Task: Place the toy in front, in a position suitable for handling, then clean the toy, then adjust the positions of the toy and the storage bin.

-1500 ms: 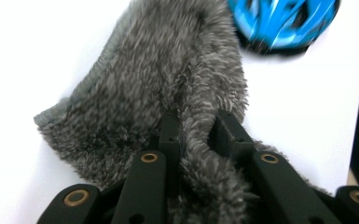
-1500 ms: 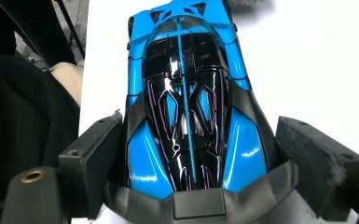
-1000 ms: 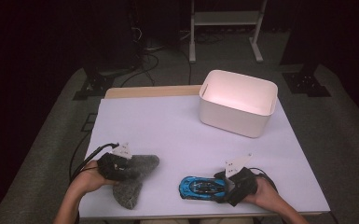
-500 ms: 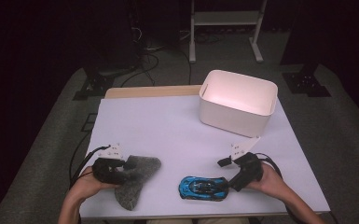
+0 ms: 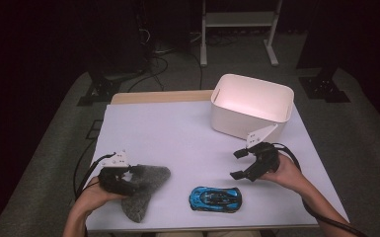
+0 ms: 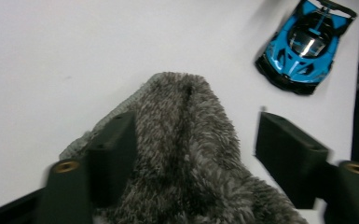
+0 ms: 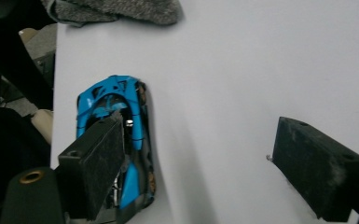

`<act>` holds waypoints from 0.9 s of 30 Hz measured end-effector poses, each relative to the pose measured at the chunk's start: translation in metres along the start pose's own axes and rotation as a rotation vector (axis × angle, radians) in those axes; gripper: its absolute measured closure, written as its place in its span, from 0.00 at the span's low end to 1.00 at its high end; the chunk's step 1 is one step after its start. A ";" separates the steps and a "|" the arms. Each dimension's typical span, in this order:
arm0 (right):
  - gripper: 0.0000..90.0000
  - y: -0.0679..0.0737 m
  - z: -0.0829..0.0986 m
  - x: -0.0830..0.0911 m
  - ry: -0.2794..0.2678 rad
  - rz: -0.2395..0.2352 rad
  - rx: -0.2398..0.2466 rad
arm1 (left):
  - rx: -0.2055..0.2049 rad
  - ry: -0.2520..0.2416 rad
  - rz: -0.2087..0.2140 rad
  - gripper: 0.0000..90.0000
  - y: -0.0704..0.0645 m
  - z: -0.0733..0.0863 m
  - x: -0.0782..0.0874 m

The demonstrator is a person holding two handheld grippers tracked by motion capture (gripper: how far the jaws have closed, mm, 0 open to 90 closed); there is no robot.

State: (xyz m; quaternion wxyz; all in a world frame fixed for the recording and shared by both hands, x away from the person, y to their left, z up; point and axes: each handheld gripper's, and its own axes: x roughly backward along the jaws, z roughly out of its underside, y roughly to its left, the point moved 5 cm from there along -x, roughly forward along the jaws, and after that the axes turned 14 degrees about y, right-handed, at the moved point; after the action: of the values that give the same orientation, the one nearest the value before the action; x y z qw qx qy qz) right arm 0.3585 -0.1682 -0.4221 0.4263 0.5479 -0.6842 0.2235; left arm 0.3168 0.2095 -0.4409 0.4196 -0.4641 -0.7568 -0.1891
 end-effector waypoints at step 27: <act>0.17 -0.019 -0.031 0.019 0.000 0.024 0.052 | 0.008 -0.062 -0.066 0.10 -0.005 -0.014 0.005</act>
State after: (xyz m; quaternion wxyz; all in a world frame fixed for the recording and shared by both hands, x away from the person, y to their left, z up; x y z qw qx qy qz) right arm 0.3862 -0.1604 -0.3925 0.4093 0.5507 -0.6846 0.2462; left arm 0.3180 0.2000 -0.4286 0.3913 -0.4428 -0.7851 -0.1855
